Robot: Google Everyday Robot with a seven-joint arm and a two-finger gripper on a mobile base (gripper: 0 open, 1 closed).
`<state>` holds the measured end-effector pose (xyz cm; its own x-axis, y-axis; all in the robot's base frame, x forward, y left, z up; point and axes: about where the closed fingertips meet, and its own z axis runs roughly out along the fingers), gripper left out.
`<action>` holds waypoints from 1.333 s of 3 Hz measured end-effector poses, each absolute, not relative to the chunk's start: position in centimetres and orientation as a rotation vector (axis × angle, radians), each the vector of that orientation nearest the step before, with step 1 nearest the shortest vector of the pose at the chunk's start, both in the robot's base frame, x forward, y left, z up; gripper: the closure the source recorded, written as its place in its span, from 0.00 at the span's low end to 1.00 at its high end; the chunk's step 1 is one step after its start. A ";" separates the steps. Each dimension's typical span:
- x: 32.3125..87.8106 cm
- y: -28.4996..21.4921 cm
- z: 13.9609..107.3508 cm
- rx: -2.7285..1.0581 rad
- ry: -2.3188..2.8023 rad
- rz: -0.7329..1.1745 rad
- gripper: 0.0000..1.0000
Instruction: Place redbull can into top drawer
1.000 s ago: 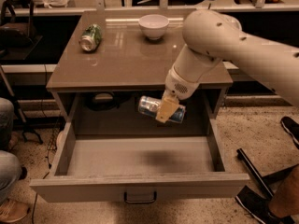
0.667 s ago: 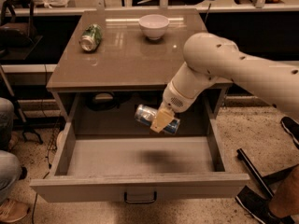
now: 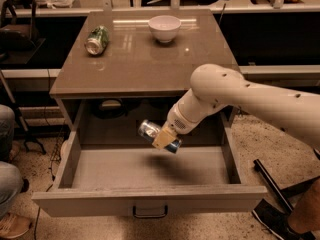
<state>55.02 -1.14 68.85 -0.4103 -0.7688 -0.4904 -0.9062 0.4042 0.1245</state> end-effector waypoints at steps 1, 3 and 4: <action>55.0 0.1 66.1 -1.421 2.327 0.581 0.60; 54.9 0.6 62.8 -1.369 2.353 0.646 0.14; 54.6 -1.6 62.4 -1.332 2.386 0.624 0.00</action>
Offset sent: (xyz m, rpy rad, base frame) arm -0.0012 0.0261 -0.0736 0.0729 0.0882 -0.0435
